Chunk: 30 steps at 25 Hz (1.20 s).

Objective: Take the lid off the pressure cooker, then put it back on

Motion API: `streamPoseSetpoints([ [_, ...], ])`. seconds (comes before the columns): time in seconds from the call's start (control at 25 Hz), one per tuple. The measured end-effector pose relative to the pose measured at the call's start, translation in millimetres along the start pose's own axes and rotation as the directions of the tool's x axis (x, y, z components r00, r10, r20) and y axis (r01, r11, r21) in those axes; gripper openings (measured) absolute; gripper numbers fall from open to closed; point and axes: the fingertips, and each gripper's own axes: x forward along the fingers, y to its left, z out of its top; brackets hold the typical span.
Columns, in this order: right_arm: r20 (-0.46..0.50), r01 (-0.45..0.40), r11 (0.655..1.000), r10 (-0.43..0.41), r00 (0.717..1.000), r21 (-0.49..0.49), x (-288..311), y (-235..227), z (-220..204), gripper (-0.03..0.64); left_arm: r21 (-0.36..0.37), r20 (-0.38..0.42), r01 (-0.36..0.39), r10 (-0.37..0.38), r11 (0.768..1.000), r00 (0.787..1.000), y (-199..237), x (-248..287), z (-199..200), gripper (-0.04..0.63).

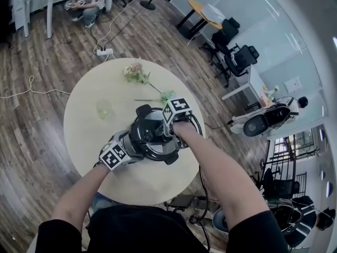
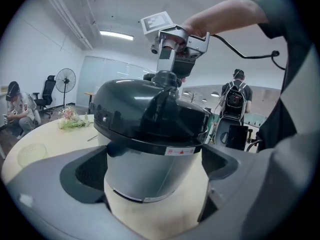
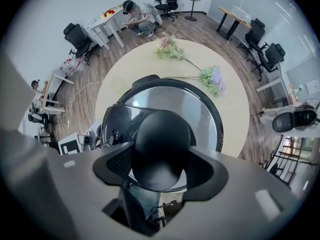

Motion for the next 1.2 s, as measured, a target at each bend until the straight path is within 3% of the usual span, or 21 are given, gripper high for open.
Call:
streamPoseSetpoints([
  [0.24, -0.062, 0.005, 0.976, -0.019, 0.998, -0.217, -1, 3, -8, 0.327, 0.002, 0.002, 0.003, -0.003, 1.0, 1.0, 0, -1, 2, 0.569],
  [0.52, -0.069, 0.02, 0.891, -0.058, 0.996, -0.453, 3, 3, -12, 0.334, 0.003, -0.001, 0.003, -0.003, 1.0, 1.0, 1, 1, -2, 0.569],
  [0.72, -0.066, 0.057, 0.772, -0.127, 0.99, -0.633, 3, 1, -15, 0.336, 0.005, -0.007, 0.007, -0.007, 1.0, 1.0, 0, 1, -3, 0.569],
  [0.88, -0.052, 0.086, 0.639, -0.193, 0.98, -0.764, 3, -1, -17, 0.344, 0.004, -0.011, 0.009, -0.009, 1.0, 1.0, 1, 2, -4, 0.569],
  [0.96, -0.049, 0.094, 0.604, -0.215, 0.975, -0.791, 4, -2, -18, 0.348, 0.007, -0.012, 0.009, -0.009, 1.0, 1.0, 1, 2, -4, 0.569],
  [1.08, -0.047, 0.098, 0.589, -0.226, 0.973, -0.802, 3, -3, -17, 0.351, 0.006, -0.012, 0.006, -0.006, 1.0, 1.0, 2, 1, -3, 0.569],
  [1.2, -0.038, 0.099, 0.603, -0.21, 0.977, -0.791, 3, -3, -17, 0.353, 0.004, -0.013, 0.006, -0.006, 1.0, 1.0, 2, 2, -4, 0.569],
])
